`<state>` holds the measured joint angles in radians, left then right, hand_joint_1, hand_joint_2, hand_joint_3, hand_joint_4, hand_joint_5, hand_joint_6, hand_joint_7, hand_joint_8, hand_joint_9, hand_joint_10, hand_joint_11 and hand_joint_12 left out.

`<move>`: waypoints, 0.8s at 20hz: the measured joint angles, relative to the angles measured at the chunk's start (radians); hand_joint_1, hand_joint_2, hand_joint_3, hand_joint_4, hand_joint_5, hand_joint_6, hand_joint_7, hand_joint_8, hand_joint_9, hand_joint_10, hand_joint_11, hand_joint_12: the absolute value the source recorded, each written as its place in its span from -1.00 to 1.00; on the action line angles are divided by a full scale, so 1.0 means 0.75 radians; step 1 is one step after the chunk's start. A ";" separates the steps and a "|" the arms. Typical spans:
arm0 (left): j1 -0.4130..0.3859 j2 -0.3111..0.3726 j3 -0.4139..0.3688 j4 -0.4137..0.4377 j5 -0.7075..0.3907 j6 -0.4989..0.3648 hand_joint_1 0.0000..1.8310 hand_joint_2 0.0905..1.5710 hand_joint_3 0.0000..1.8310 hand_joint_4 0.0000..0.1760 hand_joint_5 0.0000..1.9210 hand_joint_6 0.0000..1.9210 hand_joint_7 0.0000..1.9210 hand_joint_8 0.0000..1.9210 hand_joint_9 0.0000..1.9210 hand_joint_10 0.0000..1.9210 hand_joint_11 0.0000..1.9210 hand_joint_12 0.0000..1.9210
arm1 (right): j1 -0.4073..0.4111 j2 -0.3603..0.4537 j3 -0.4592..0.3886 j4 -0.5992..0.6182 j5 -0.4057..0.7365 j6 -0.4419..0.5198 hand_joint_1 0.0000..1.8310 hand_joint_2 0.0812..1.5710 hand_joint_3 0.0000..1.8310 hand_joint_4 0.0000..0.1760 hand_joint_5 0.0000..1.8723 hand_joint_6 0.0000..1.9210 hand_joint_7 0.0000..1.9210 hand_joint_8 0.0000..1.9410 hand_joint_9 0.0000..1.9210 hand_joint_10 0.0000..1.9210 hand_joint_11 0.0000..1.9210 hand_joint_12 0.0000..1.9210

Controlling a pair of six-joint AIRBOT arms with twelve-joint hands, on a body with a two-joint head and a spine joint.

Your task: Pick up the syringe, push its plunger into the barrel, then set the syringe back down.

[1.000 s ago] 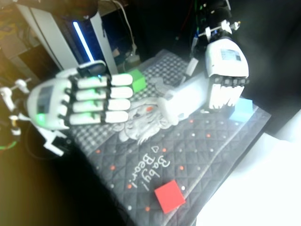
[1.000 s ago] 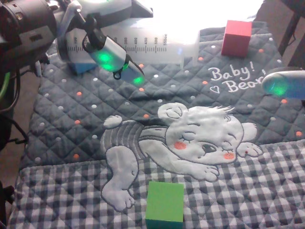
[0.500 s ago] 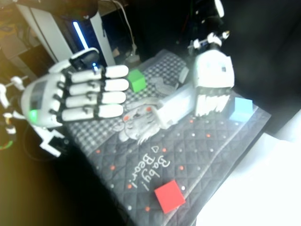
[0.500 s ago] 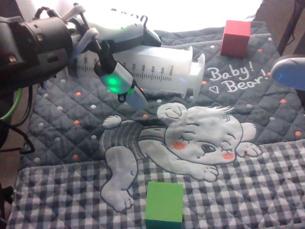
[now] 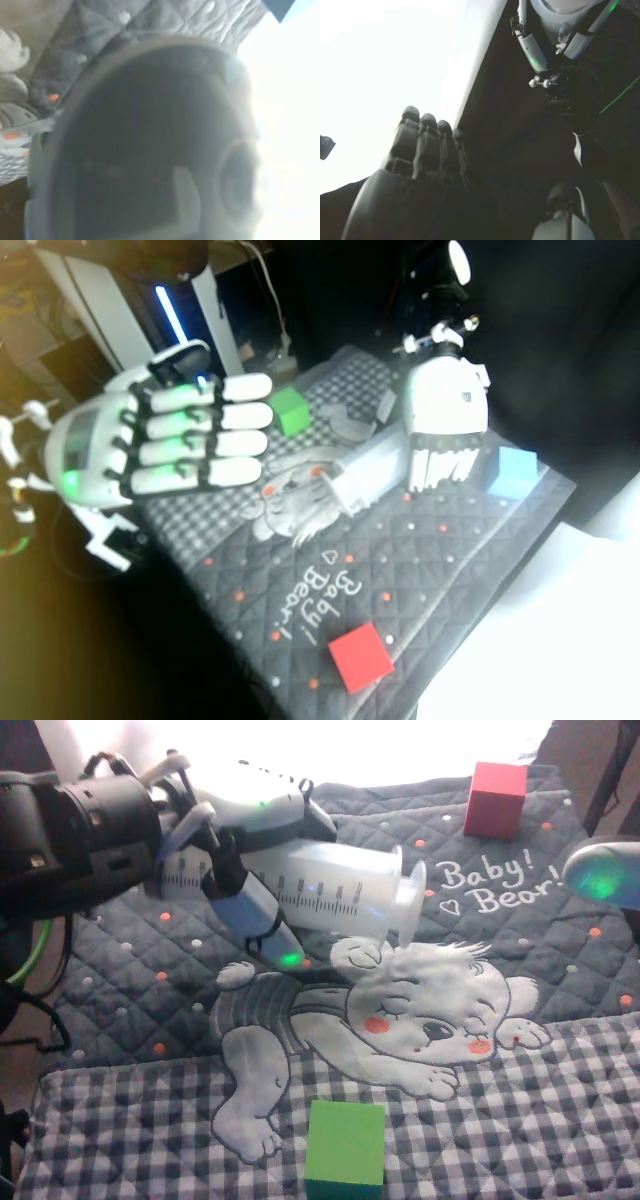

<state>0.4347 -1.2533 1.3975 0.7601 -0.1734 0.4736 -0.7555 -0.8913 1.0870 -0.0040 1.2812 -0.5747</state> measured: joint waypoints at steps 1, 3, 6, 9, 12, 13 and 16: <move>0.005 -0.004 -0.001 0.000 0.002 -0.001 0.65 0.36 -1.00 -1.00 0.16 1.00 0.40 1.00 0.53 1.00 0.63 1.00 | 0.000 0.000 0.000 -0.001 0.000 0.000 -0.88 0.05 -1.00 -1.00 -1.00 -1.00 -1.00 -1.00 -1.00 -1.00 -1.00 -1.00; 0.008 -0.006 -0.001 0.000 0.005 -0.001 0.61 0.37 -1.00 -1.00 0.15 1.00 0.40 1.00 0.53 1.00 0.62 1.00 | 0.000 0.000 -0.003 -0.001 0.000 -0.001 -0.94 0.05 -1.00 -1.00 -1.00 -1.00 -1.00 -1.00 -1.00 -1.00 -1.00 -1.00; 0.008 -0.006 -0.001 0.000 0.009 -0.001 0.59 0.38 -0.99 -1.00 0.13 1.00 0.40 1.00 0.53 1.00 0.61 1.00 | 0.000 0.000 -0.003 0.000 0.000 0.000 -0.95 0.07 -0.99 -1.00 -1.00 -1.00 -1.00 -1.00 -1.00 -1.00 -1.00 -1.00; 0.011 -0.006 -0.002 0.000 0.010 -0.001 0.56 0.39 -0.99 -1.00 0.06 1.00 0.32 1.00 0.46 1.00 0.53 1.00 | 0.000 0.000 -0.003 0.000 0.000 0.000 -0.95 0.06 -1.00 -1.00 -1.00 -1.00 -1.00 -1.00 -1.00 -1.00 -1.00 -1.00; 0.014 -0.006 -0.004 -0.001 0.013 -0.001 0.31 0.49 -0.97 -1.00 0.00 1.00 0.25 1.00 0.38 1.00 0.44 1.00 | 0.000 0.000 -0.004 0.000 0.000 0.000 -0.94 0.07 -0.99 -1.00 -1.00 -1.00 -1.00 -1.00 -1.00 -1.00 -1.00 -1.00; 0.016 -0.011 -0.004 0.000 0.016 0.000 0.28 0.49 -0.97 -1.00 0.00 1.00 0.24 1.00 0.37 1.00 0.44 1.00 | 0.000 0.000 -0.005 0.000 0.000 0.000 -0.94 0.09 -0.99 -1.00 -1.00 -1.00 -1.00 -1.00 -1.00 -1.00 -1.00 -1.00; 0.018 -0.019 -0.004 -0.001 0.016 -0.001 0.11 0.57 -0.96 -1.00 -0.02 1.00 0.21 1.00 0.36 1.00 0.43 1.00 | 0.000 0.000 -0.010 -0.003 0.000 -0.001 -0.95 0.11 -0.99 -1.00 -1.00 -1.00 -1.00 -1.00 -1.00 -1.00 -1.00 -1.00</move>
<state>0.4480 -1.2678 1.3945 0.7597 -0.1616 0.4732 -0.7555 -0.8913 1.0798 -0.0063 1.2812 -0.5751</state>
